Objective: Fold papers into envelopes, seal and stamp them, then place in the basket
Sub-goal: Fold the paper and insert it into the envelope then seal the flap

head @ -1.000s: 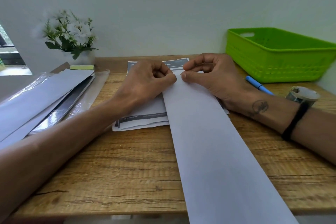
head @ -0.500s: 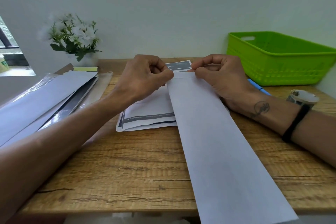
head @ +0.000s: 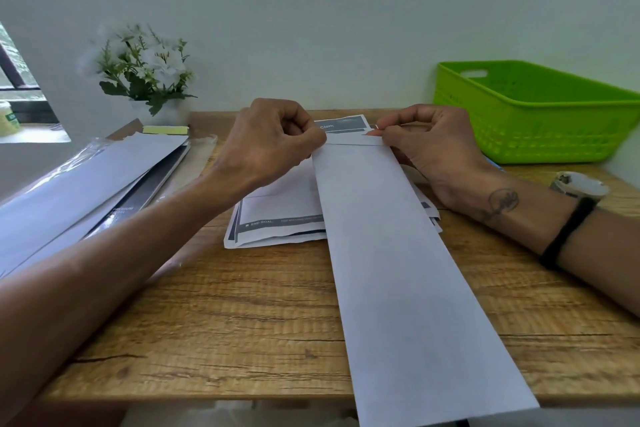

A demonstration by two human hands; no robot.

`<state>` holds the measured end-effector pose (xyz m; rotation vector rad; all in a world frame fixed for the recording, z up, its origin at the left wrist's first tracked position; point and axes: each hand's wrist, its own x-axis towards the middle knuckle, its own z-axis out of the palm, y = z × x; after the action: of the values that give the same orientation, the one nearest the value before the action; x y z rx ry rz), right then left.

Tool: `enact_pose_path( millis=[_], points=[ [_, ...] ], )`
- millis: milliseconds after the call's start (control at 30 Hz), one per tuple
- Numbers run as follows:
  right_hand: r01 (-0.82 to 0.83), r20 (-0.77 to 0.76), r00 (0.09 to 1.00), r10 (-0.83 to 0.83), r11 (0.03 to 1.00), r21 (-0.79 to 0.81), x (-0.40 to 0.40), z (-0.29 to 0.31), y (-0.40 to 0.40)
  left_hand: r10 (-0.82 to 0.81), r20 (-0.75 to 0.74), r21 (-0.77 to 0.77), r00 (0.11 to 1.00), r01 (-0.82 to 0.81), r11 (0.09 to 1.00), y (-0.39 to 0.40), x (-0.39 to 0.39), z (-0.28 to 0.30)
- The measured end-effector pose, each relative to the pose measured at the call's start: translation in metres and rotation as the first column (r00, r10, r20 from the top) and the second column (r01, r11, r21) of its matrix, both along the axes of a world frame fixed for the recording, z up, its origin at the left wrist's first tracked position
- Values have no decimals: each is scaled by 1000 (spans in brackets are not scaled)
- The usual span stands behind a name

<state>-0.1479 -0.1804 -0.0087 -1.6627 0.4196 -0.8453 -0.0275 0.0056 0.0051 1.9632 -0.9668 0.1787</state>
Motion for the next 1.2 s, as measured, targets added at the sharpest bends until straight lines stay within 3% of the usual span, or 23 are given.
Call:
enact_pose_path(
  millis=[467, 667, 833, 1067, 1200],
  points=[
    [12, 40, 999, -15, 997, 75, -2, 3, 1, 35, 1, -44, 999, -35, 998, 4, 5, 2],
    [-65, 31, 997, 65, 998, 0, -3, -1, 5, -95, -160, -78, 983, 83, 993, 0, -1, 0],
    [-138, 27, 990, 139, 990, -37, -5, -1, 13, -105, -121, 45, 987, 111, 993, -3, -13, -4],
    [-271, -71, 961, 266, 959, -80, -13, 2, 18, -141, -174, 4, 975, 144, 990, -4, -15, -2],
    [-228, -46, 974, 224, 967, -116, -12, 3, 16, -138, -174, 10, 975, 142, 990, -4, -11, -1]
  ],
)
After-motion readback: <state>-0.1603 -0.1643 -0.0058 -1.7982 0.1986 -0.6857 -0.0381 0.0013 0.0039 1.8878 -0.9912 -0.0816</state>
